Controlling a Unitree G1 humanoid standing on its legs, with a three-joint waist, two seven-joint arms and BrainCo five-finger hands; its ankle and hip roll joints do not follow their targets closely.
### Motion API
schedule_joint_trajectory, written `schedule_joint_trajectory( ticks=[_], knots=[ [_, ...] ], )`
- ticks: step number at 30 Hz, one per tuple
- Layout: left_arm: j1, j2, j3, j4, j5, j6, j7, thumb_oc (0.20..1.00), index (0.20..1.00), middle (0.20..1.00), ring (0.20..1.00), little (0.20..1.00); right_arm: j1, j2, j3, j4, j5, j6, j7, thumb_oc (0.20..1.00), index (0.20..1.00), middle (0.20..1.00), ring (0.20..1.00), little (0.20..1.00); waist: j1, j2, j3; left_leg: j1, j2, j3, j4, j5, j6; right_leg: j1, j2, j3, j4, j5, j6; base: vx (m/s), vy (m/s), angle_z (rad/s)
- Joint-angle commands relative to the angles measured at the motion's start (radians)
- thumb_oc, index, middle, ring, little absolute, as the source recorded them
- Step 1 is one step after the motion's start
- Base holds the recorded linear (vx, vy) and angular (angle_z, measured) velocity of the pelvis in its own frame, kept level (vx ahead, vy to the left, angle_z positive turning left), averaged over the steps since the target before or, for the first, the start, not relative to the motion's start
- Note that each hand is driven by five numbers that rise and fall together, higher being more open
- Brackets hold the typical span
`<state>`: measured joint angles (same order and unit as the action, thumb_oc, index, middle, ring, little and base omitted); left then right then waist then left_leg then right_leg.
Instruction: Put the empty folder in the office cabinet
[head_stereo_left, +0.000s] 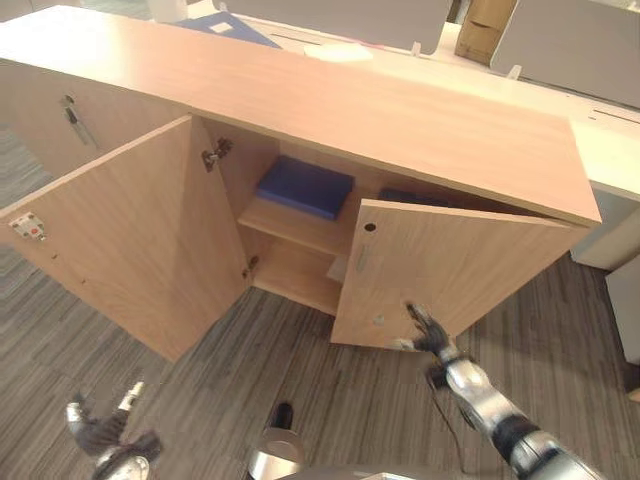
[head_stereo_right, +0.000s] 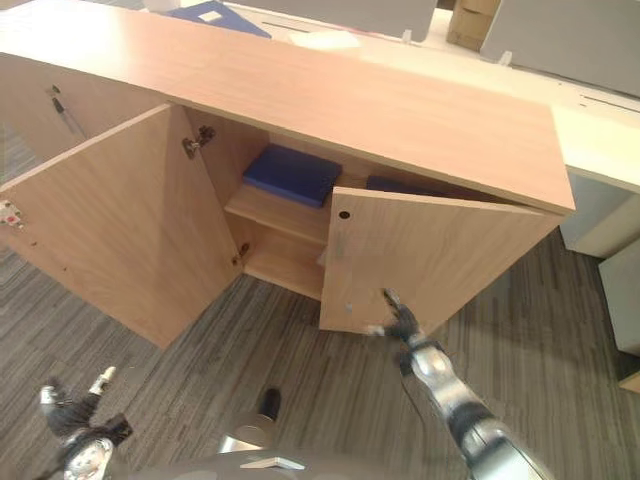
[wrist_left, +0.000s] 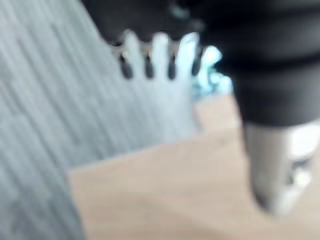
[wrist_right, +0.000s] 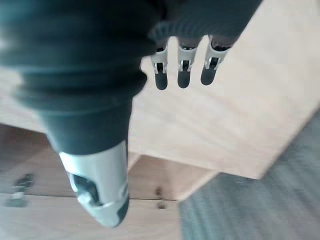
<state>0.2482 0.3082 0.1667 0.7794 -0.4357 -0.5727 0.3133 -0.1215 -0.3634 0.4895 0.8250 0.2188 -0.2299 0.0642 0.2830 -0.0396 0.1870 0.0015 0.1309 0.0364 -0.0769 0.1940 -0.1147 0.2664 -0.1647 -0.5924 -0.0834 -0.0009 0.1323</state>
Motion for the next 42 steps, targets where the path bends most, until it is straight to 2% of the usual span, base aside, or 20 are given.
schedule_joint_trajectory(
  ticks=[1,2,5,8,12,15,16,17,18,19,21,24,29,30,31,33,34,36,37,42],
  knots=[
    [-0.048,0.064,0.018,-0.009,0.105,-0.068,0.037,1.000,1.000,1.000,1.000,1.000,-0.014,-0.020,-0.032,-0.064,-0.020,0.060,-0.004,1.000,1.000,1.000,1.000,1.000,-0.013,0.026,0.030,0.022,0.057,0.070,-0.010,-0.032,-0.030,-0.045,0.028,0.050,0.065,-0.001,-0.036,-0.22,-0.009,0.04],
    [-0.044,0.071,0.042,-0.025,0.119,-0.061,0.029,1.000,1.000,1.000,1.000,1.000,0.052,-0.047,-0.067,-0.074,-0.070,0.082,0.017,1.000,1.000,1.000,1.000,1.000,-0.035,0.026,0.043,0.028,0.079,0.114,-0.009,-0.019,-0.035,-0.053,0.020,0.033,0.070,0.007,-0.030,-0.18,0.019,0.01],
    [-0.039,0.085,0.059,-0.033,0.104,-0.058,0.071,1.000,1.000,1.000,1.000,1.000,0.116,-0.075,-0.104,-0.057,-0.089,0.094,0.042,1.000,1.000,1.000,1.000,1.000,-0.070,0.016,0.056,0.059,0.093,0.161,0.018,-0.032,-0.028,-0.069,-0.002,0.031,0.079,0.021,-0.028,-0.12,0.123,0.09],
    [-0.049,0.106,0.080,-0.040,0.122,-0.048,0.176,1.000,1.000,1.000,1.000,1.000,0.166,-0.099,-0.151,-0.014,-0.097,0.071,0.066,1.000,1.000,1.000,1.000,1.000,-0.110,0.002,0.073,0.040,0.106,0.165,0.193,-0.060,-0.019,-0.111,-0.024,0.067,0.101,0.031,-0.038,-0.15,0.249,-0.25],
    [-0.071,0.127,0.098,-0.050,0.137,-0.033,0.256,1.000,1.000,1.000,1.000,1.000,0.189,-0.089,-0.194,0.056,-0.076,-0.003,0.051,1.000,1.000,1.000,1.000,1.000,-0.148,0.015,0.077,0.067,0.125,0.183,0.134,-0.090,-0.016,-0.145,-0.046,0.093,0.117,0.038,-0.022,-0.07,0.291,0.09],
    [-0.074,0.140,0.112,-0.054,0.144,-0.027,0.261,1.000,1.000,1.000,1.000,1.000,0.192,-0.082,-0.211,0.074,-0.068,-0.027,0.035,1.000,1.000,1.000,1.000,1.000,-0.157,0.019,0.076,0.083,0.120,0.186,0.094,-0.105,-0.013,-0.153,-0.060,0.111,0.120,0.044,-0.007,-0.01,0.295,0.30],
    [-0.084,0.161,0.121,-0.061,0.154,-0.012,0.249,1.000,1.000,1.000,1.000,1.000,0.192,-0.068,-0.223,0.092,-0.054,-0.046,0.014,1.000,1.000,1.000,1.000,1.000,-0.162,0.020,0.077,0.097,0.108,0.186,0.061,-0.112,-0.007,-0.157,-0.079,0.125,0.116,0.060,0.018,-0.01,0.162,0.21],
    [-0.084,0.161,0.121,-0.061,0.154,-0.012,0.249,1.000,1.000,1.000,1.000,1.000,0.192,-0.068,-0.223,0.092,-0.054,-0.046,0.014,1.000,1.000,1.000,1.000,1.000,-0.162,0.020,0.077,0.097,0.108,0.186,0.061,-0.112,-0.007,-0.157,-0.079,0.125,0.116,0.060,0.018,0.02,0.374,0.40],
    [-0.096,0.191,0.129,-0.071,0.182,0.003,0.217,1.000,1.000,1.000,1.000,1.000,0.193,-0.055,-0.238,0.106,0.005,-0.063,0.003,1.000,1.000,1.000,1.000,1.000,-0.161,0.010,0.083,0.106,0.080,0.182,0.068,-0.140,0.009,-0.154,-0.112,0.132,0.102,0.101,0.054,0.03,0.211,0.20],
    [-0.096,0.191,0.129,-0.071,0.182,0.003,0.217,1.000,1.000,1.000,1.000,1.000,0.193,-0.055,-0.238,0.106,0.005,-0.063,0.003,1.000,1.000,1.000,1.000,1.000,-0.161,0.010,0.083,0.106,0.080,0.182,0.068,-0.140,0.009,-0.154,-0.112,0.132,0.102,0.101,0.054,0.05,0.345,0.42],
    [-0.085,0.233,0.152,-0.092,0.177,0.016,0.188,1.000,1.000,1.000,1.000,1.000,0.205,-0.041,-0.262,0.084,0.022,-0.058,-0.009,1.000,1.000,1.000,1.000,1.000,-0.156,-0.006,0.081,0.119,0.037,0.204,0.096,-0.196,0.032,-0.141,-0.149,0.121,0.030,0.183,0.098,0.05,0.356,0.31],
    [-0.105,0.264,0.139,-0.087,0.177,0.024,0.172,1.000,1.000,1.000,1.000,1.000,0.216,-0.031,-0.273,0.089,0.034,-0.053,0.004,1.000,1.000,1.000,1.000,1.000,-0.169,-0.014,0.081,0.116,0.008,0.203,0.103,-0.228,0.055,-0.165,-0.164,0.152,0.009,0.226,0.114,0.01,0.305,-0.10],
    [-0.142,0.282,0.087,-0.100,0.211,0.058,0.172,1.000,1.000,1.000,1.000,1.000,0.239,-0.008,-0.301,0.096,0.069,-0.046,0.004,1.000,1.000,1.000,1.000,1.000,-0.215,-0.018,0.072,0.102,-0.033,0.171,0.067,-0.213,0.091,-0.212,-0.140,0.274,0.017,0.237,0.101,0.01,0.143,0.09],
    [-0.160,0.287,0.062,-0.094,0.206,0.062,0.158,1.000,1.000,1.000,1.000,1.000,0.247,0.005,-0.308,0.098,0.082,-0.043,-0.006,1.000,1.000,1.000,1.000,1.000,-0.246,-0.014,0.071,0.106,-0.042,0.150,0.045,-0.208,0.103,-0.242,-0.095,0.346,0.056,0.205,0.088,0.00,0.129,0.44],
    [-0.162,0.287,0.059,-0.093,0.206,0.063,0.155,1.000,1.000,1.000,1.000,1.000,0.247,0.006,-0.309,0.099,0.083,-0.042,-0.006,1.000,1.000,1.000,1.000,1.000,-0.250,-0.014,0.071,0.107,-0.042,0.150,0.042,-0.207,0.105,-0.245,-0.089,0.353,0.063,0.198,0.086,0.06,0.149,0.45],
    [-0.176,0.272,0.037,-0.100,0.212,0.083,0.165,1.000,1.000,1.000,1.000,1.000,0.251,0.015,-0.313,0.109,0.071,-0.033,0.003,1.000,1.000,1.000,1.000,1.000,-0.272,-0.009,0.067,0.112,-0.057,0.150,0.019,-0.197,0.113,-0.257,-0.018,0.372,0.117,0.131,0.056,0.05,0.099,0.64],
    [-0.176,0.272,0.037,-0.100,0.212,0.083,0.165,1.000,1.000,1.000,1.000,1.000,0.251,0.015,-0.313,0.109,0.071,-0.033,0.003,1.000,1.000,1.000,1.000,1.000,-0.272,-0.009,0.067,0.112,-0.057,0.150,0.019,-0.197,0.113,-0.257,-0.018,0.372,0.117,0.131,0.056,0.04,0.066,0.24],
    [-0.179,0.249,0.017,-0.107,0.211,0.094,0.180,1.000,1.000,1.000,1.000,1.000,0.251,0.014,-0.310,0.115,0.055,-0.028,0.017,1.000,1.000,1.000,1.000,1.000,-0.285,-0.005,0.065,0.119,-0.070,0.154,0.005,-0.190,0.112,-0.262,0.029,0.381,0.133,0.094,0.024,0.06,0.061,-0.16],
    [-0.185,0.240,0.012,-0.098,0.204,0.093,0.166,1.000,1.000,1.000,1.000,1.000,0.252,0.004,-0.303,0.119,0.056,-0.026,0.027,1.000,1.000,1.000,1.000,1.000,-0.293,-0.009,0.063,0.119,-0.084,0.163,0.005,-0.195,0.112,-0.248,0.051,0.385,0.101,0.089,0.005,0.05,0.040,-0.13],
    [-0.218,0.231,0.001,-0.035,0.180,0.089,0.131,1.000,1.000,1.000,1.000,1.000,0.255,-0.026,-0.296,0.093,0.066,-0.004,0.014,1.000,1.000,1.000,1.000,1.000,-0.318,-0.011,0.046,0.108,-0.082,0.177,0.013,-0.184,0.102,-0.223,0.079,0.424,0.042,0.095,-0.018,0.08,0.028,-0.06]
  ],
)
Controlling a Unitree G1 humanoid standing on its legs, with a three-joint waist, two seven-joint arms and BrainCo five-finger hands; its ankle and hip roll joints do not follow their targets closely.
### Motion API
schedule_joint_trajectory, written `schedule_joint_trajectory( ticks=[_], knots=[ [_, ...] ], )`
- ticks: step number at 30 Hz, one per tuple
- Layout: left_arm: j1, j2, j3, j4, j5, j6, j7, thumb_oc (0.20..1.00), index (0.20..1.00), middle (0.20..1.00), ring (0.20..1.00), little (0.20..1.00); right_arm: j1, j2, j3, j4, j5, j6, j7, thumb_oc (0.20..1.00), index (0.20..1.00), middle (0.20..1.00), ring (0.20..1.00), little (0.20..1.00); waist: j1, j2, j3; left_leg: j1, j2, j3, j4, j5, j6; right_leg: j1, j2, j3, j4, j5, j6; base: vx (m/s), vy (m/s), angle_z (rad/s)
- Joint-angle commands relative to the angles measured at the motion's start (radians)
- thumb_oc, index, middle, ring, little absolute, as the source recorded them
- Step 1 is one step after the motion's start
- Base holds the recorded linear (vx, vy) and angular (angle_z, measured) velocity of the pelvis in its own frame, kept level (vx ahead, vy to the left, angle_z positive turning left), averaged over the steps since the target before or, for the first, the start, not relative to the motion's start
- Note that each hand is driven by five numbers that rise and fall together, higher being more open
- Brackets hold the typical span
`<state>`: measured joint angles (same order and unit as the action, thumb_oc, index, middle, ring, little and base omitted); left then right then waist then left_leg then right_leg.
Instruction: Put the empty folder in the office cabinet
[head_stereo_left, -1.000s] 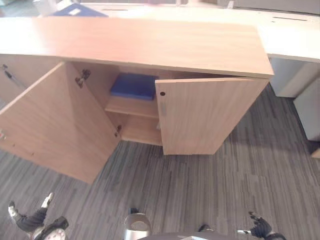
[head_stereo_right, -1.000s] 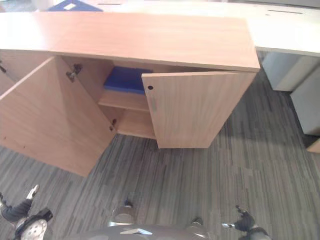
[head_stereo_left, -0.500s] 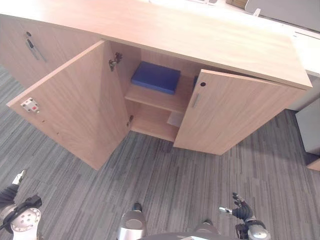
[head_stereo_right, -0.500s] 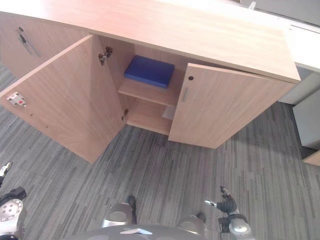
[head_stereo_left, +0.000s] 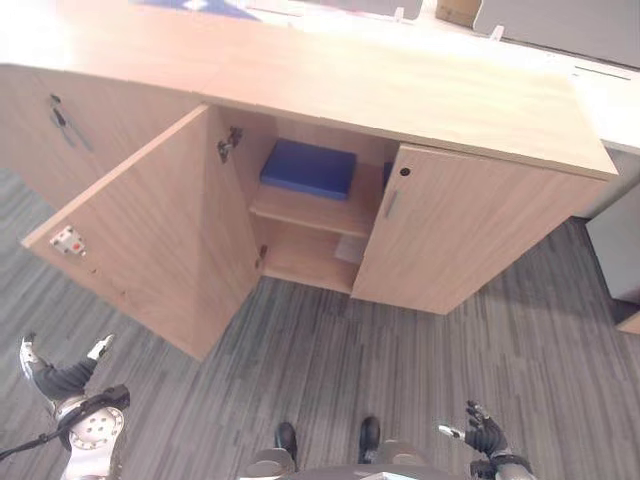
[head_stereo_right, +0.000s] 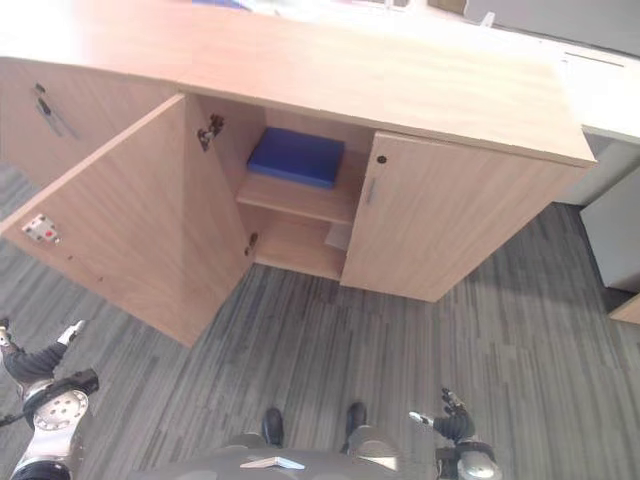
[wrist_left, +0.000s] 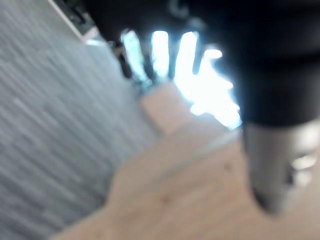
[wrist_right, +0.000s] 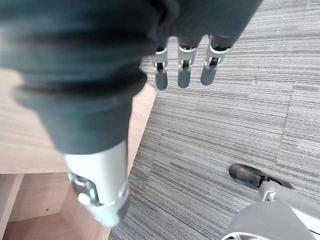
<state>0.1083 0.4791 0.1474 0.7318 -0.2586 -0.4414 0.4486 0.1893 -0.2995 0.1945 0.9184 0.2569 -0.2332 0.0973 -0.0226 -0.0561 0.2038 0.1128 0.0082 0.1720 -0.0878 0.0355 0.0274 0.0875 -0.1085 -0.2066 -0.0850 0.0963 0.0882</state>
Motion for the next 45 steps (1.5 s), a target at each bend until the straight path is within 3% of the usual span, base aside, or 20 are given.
schedule_joint_trajectory(
  ticks=[1,7,18,21,29,35,41,42,45],
  knots=[
    [-0.088,0.066,0.022,0.021,-0.016,-0.040,-0.002,1.000,1.000,1.000,1.000,1.000,-0.054,-0.096,-0.003,-0.012,0.027,0.009,-0.023,1.000,1.000,1.000,1.000,1.000,-0.018,0.005,0.026,-0.003,0.044,0.046,0.023,-0.024,-0.042,-0.041,0.028,0.044,0.034,-0.001,0.023,0.08,0.062,-0.11],
    [-0.164,0.146,0.072,0.079,-0.113,-0.021,0.049,1.000,1.000,1.000,1.000,1.000,-0.031,-0.134,-0.016,-0.004,0.025,0.007,-0.036,1.000,1.000,1.000,1.000,1.000,-0.047,-0.006,0.019,-0.014,0.053,0.057,0.011,-0.013,-0.053,-0.049,0.051,0.082,-0.002,0.005,0.020,0.05,0.055,-0.15],
    [-0.203,0.217,0.124,0.110,-0.130,0.000,0.036,1.000,1.000,1.000,1.000,1.000,-0.023,-0.150,-0.028,-0.007,0.031,0.006,-0.051,1.000,1.000,1.000,1.000,1.000,-0.052,-0.024,0.036,-0.034,0.050,0.068,0.026,-0.024,-0.048,-0.070,0.052,0.095,-0.002,0.010,0.024,-0.01,0.068,-0.07],
    [-0.249,0.303,0.142,0.118,-0.146,0.021,0.031,1.000,1.000,1.000,1.000,1.000,-0.048,-0.151,-0.015,-0.010,0.072,-0.008,-0.055,1.000,1.000,1.000,1.000,1.000,-0.045,-0.058,0.084,-0.068,0.052,0.069,0.047,-0.039,-0.033,-0.100,0.057,0.108,0.004,0.026,0.032,-0.17,0.060,-0.09],
    [-0.279,0.373,0.164,0.114,-0.147,0.060,0.058,1.000,1.000,1.000,1.000,1.000,-0.058,-0.140,-0.013,-0.018,0.080,-0.008,-0.052,1.000,1.000,1.000,1.000,1.000,-0.038,-0.093,0.128,-0.108,0.052,0.075,0.075,-0.052,-0.017,-0.134,0.055,0.112,0.014,0.047,0.044,-0.06,0.041,0.01],
    [-0.363,0.457,0.133,0.135,-0.217,0.104,-0.113,1.000,1.000,1.000,1.000,1.000,-0.101,-0.136,0.021,-0.021,0.110,-0.029,-0.043,1.000,1.000,1.000,1.000,1.000,-0.035,-0.135,0.181,-0.176,0.061,0.093,0.118,-0.068,-0.005,-0.186,0.063,0.130,0.025,0.064,0.049,-0.11,0.009,0.05],
    [-0.462,0.404,-0.013,0.135,-0.231,0.139,-0.362,1.000,1.000,1.000,1.000,1.000,-0.115,-0.140,0.023,-0.052,0.123,-0.029,-0.029,1.000,1.000,1.000,1.000,1.000,-0.055,-0.151,0.172,-0.166,0.061,0.109,0.119,-0.077,-0.001,-0.182,0.069,0.140,0.014,0.073,0.054,-0.01,0.004,0.00],
    [-0.476,0.392,-0.043,0.142,-0.227,0.151,-0.391,1.000,1.000,1.000,1.000,1.000,-0.116,-0.141,0.024,-0.052,0.122,-0.031,-0.021,1.000,1.000,1.000,1.000,1.000,-0.061,-0.144,0.166,-0.151,0.065,0.099,0.120,-0.104,-0.004,-0.166,0.076,0.148,0.008,0.063,0.063,0.09,0.015,0.00],
    [-0.522,0.369,-0.109,0.169,-0.247,0.153,-0.438,1.000,1.000,1.000,1.000,1.000,-0.121,-0.144,0.032,-0.060,0.118,-0.026,-0.009,1.000,1.000,1.000,1.000,1.000,-0.079,-0.151,0.157,-0.145,0.070,0.118,0.128,-0.106,-0.005,-0.164,0.080,0.163,0.008,0.068,0.064,0.03,-0.032,-0.05]
  ],
)
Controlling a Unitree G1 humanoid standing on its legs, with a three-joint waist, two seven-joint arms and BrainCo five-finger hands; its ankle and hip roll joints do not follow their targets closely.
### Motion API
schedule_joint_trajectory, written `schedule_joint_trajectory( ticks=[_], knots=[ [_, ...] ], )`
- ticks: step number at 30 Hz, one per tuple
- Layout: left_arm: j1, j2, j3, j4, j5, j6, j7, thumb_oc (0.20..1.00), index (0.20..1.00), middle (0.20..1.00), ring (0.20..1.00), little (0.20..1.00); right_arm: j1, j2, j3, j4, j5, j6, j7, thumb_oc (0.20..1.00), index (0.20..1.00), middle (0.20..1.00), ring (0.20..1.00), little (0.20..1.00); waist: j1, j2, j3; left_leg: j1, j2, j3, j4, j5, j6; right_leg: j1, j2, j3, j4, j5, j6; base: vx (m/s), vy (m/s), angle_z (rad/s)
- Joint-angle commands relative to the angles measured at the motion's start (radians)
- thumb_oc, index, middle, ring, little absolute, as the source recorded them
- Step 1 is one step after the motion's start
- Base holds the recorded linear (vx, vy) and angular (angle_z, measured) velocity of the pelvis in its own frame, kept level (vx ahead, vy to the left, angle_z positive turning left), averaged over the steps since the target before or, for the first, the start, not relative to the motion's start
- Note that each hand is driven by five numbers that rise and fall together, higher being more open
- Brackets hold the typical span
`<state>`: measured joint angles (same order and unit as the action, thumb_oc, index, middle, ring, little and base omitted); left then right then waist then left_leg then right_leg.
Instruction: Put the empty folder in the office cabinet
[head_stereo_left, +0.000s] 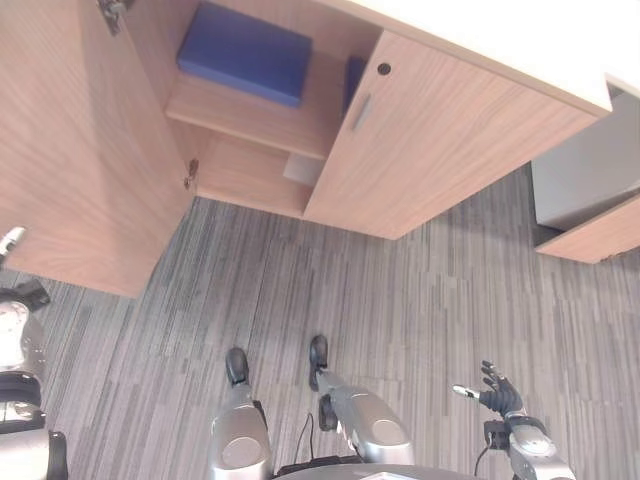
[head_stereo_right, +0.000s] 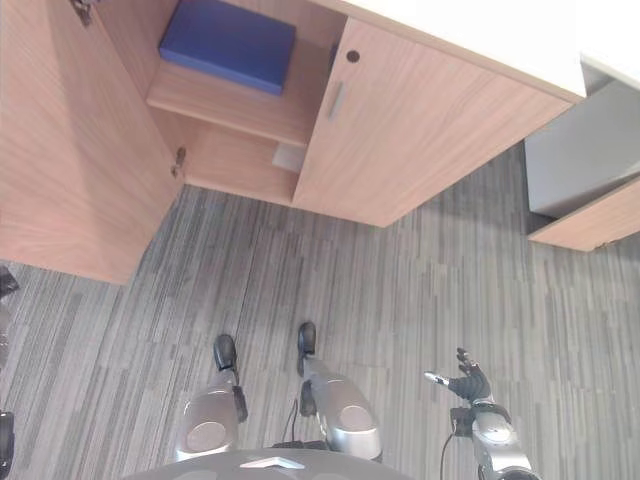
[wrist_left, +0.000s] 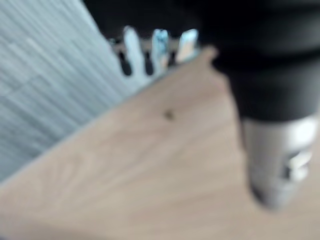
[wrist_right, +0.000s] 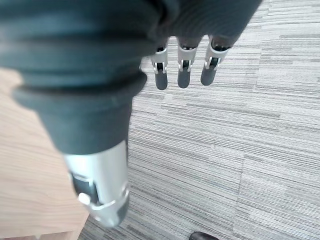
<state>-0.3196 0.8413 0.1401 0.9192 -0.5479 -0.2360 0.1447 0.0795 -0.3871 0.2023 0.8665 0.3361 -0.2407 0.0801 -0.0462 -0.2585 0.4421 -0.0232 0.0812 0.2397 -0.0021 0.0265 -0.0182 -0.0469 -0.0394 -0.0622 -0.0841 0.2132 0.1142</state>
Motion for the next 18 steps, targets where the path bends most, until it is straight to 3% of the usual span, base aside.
schedule_joint_trajectory(
  ticks=[1,6,10,14,18],
  knots=[
    [-0.114,-0.003,-0.122,-0.012,0.033,-0.050,-0.154,1.000,1.000,1.000,1.000,1.000,-0.015,-0.057,0.030,-0.010,0.042,-0.020,0.012,1.000,1.000,1.000,1.000,1.000,-0.063,0.050,-0.085,-0.006,0.000,0.057,0.044,-0.096,0.040,-0.029,0.012,0.024,0.007,-0.047,0.038,-0.01,-0.056,-0.05],
    [-0.160,-0.092,-0.198,0.006,0.027,-0.044,-0.190,1.000,1.000,1.000,1.000,1.000,-0.018,-0.045,0.046,-0.031,0.034,-0.004,-0.004,1.000,1.000,1.000,1.000,1.000,-0.090,0.058,-0.106,0.020,0.002,0.076,0.039,-0.102,0.041,-0.019,0.017,0.040,0.007,-0.050,0.037,0.02,-0.053,-0.11],
    [-0.135,-0.208,-0.244,0.011,0.061,-0.036,-0.177,1.000,1.000,1.000,1.000,1.000,-0.003,-0.032,0.050,-0.047,0.030,0.013,-0.018,1.000,1.000,1.000,1.000,1.000,-0.113,0.075,-0.139,0.061,0.002,0.094,0.018,-0.096,0.036,0.001,0.018,0.047,0.004,-0.054,0.035,0.07,-0.080,-0.05],
    [-0.102,-0.295,-0.261,0.035,0.086,-0.056,-0.127,1.000,1.000,1.000,1.000,1.000,0.019,-0.027,0.049,-0.058,0.003,0.013,-0.033,1.000,1.000,1.000,1.000,1.000,-0.136,0.108,-0.186,0.108,-0.003,0.114,-0.013,-0.086,0.029,0.024,0.017,0.055,-0.001,-0.066,0.030,0.10,-0.053,-0.26],
    [-0.103,-0.322,-0.259,0.091,0.066,-0.079,-0.069,1.000,1.000,1.000,1.000,1.000,0.026,-0.037,0.040,-0.042,-0.031,0.010,-0.044,1.000,1.000,1.000,1.000,1.000,-0.160,0.153,-0.237,0.148,-0.009,0.124,-0.035,-0.071,0.015,0.047,0.015,0.064,-0.003,-0.081,0.023,0.13,-0.003,-0.36]
  ],
)
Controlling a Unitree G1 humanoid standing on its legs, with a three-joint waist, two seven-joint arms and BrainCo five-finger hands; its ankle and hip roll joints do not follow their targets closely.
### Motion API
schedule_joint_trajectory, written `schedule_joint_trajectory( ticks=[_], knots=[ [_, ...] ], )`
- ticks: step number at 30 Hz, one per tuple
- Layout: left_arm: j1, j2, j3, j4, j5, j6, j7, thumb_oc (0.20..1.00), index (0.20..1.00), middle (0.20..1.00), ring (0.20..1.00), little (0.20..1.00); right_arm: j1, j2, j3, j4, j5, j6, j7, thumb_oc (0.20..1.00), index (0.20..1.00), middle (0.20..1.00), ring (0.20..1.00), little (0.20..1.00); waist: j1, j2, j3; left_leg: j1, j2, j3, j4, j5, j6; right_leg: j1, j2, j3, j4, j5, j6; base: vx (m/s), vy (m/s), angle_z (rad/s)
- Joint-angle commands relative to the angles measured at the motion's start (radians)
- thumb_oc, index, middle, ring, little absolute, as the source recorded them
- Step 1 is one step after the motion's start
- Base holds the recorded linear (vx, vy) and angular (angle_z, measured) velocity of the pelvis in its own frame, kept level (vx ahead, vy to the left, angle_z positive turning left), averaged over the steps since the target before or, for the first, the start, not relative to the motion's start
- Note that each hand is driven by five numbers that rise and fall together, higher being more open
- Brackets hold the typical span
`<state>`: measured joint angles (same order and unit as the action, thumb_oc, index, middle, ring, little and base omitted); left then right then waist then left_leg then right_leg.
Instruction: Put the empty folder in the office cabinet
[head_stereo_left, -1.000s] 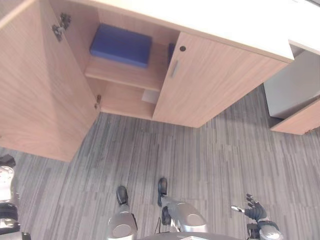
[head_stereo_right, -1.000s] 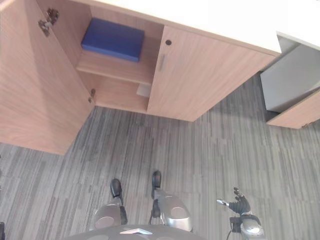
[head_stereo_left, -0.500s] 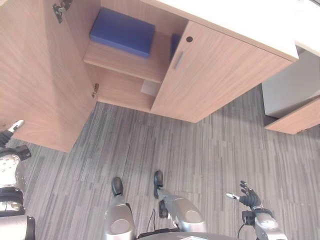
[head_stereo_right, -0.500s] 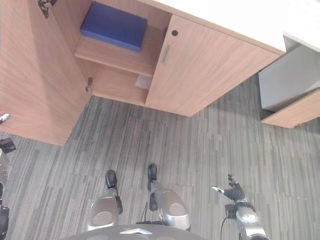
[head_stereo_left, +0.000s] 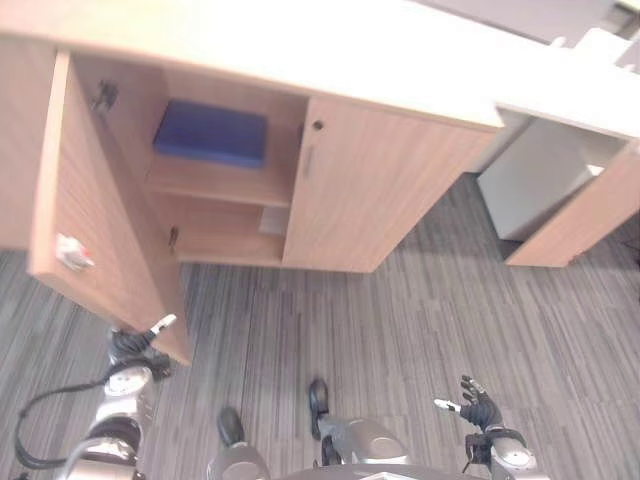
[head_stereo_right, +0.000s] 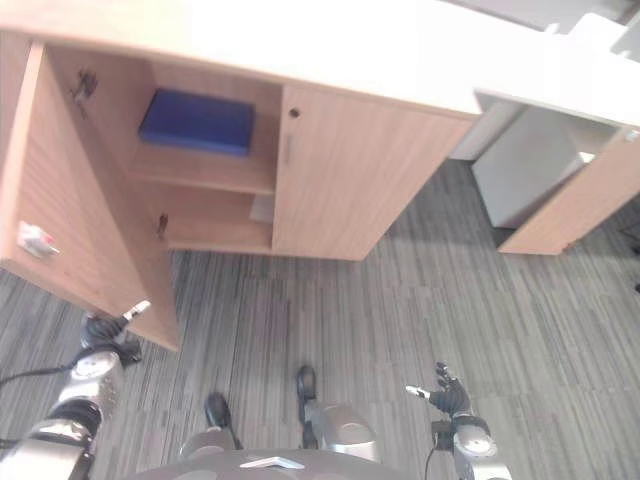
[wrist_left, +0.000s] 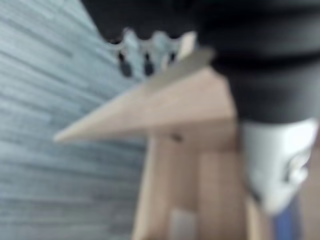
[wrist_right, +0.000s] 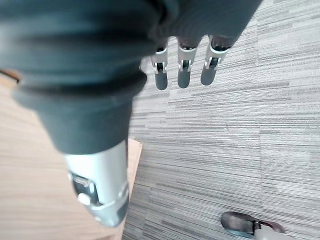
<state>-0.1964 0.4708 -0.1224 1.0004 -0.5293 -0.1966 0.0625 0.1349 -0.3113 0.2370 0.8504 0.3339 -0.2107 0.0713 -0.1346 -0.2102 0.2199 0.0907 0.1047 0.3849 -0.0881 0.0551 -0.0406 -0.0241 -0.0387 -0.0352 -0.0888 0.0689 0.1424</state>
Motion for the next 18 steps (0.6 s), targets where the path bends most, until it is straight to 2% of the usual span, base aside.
schedule_joint_trajectory(
  ticks=[1,6,9,10,13,15,18],
  knots=[
    [-0.228,0.050,0.006,0.020,0.041,-0.124,0.021,1.000,1.000,1.000,1.000,1.000,-0.028,-0.115,0.003,-0.022,-0.035,-0.024,-0.037,1.000,1.000,1.000,1.000,1.000,-0.075,0.113,-0.024,0.041,-0.034,-0.019,0.047,-0.098,0.035,0.028,0.013,0.039,0.002,0.060,-0.007,0.17,-0.012,-0.23],
    [-0.260,0.126,0.051,0.085,0.024,-0.089,0.038,1.000,1.000,1.000,1.000,1.000,-0.043,-0.139,-0.007,0.009,-0.053,-0.027,-0.044,1.000,1.000,1.000,1.000,1.000,-0.100,0.158,-0.075,0.094,-0.037,0.003,0.018,-0.089,0.015,0.061,0.012,0.035,0.002,0.028,-0.019,0.12,-0.051,-0.24],
    [-0.264,0.142,0.059,0.093,0.014,-0.079,0.039,1.000,1.000,1.000,1.000,1.000,-0.045,-0.143,-0.009,0.013,-0.060,-0.031,-0.040,1.000,1.000,1.000,1.000,1.000,-0.103,0.165,-0.081,0.099,-0.037,0.005,0.017,-0.089,0.012,0.066,0.012,0.034,0.002,0.023,-0.021,0.06,-0.049,-0.23],
    [-0.278,0.196,0.085,0.122,-0.009,-0.058,0.029,1.000,1.000,1.000,1.000,1.000,-0.053,-0.156,-0.012,0.023,-0.057,-0.036,-0.039,1.000,1.000,1.000,1.000,1.000,-0.106,0.184,-0.094,0.109,-0.036,0.007,0.016,-0.088,0.007,0.078,0.013,0.028,0.002,0.012,-0.024,0.09,-0.082,0.01],
    [-0.280,0.221,0.096,0.137,-0.015,-0.048,0.011,1.000,1.000,1.000,1.000,1.000,-0.059,-0.162,-0.012,0.030,-0.060,-0.039,-0.038,1.000,1.000,1.000,1.000,1.000,-0.107,0.193,-0.099,0.112,-0.036,0.006,0.015,-0.088,0.004,0.082,0.013,0.025,0.002,0.008,-0.025,0.04,-0.038,0.02],
    [-0.269,0.262,0.101,0.148,0.013,0.001,-0.064,1.000,1.000,1.000,1.000,1.000,-0.067,-0.174,-0.018,0.049,-0.074,-0.047,-0.027,1.000,1.000,1.000,1.000,1.000,-0.105,0.213,-0.106,0.113,-0.031,0.000,0.018,-0.082,-0.003,0.090,0.013,0.016,0.002,0.002,-0.029,0.04,-0.060,0.07],
    [-0.257,0.257,0.092,0.148,0.026,0.036,-0.105,1.000,1.000,1.000,1.000,1.000,-0.075,-0.178,-0.017,0.055,-0.078,-0.051,-0.020,1.000,1.000,1.000,1.000,1.000,-0.100,0.224,-0.109,0.117,-0.032,-0.007,0.016,-0.079,-0.006,0.099,0.011,0.004,0.002,-0.003,-0.031,0.01,-0.047,0.13]
  ],
)
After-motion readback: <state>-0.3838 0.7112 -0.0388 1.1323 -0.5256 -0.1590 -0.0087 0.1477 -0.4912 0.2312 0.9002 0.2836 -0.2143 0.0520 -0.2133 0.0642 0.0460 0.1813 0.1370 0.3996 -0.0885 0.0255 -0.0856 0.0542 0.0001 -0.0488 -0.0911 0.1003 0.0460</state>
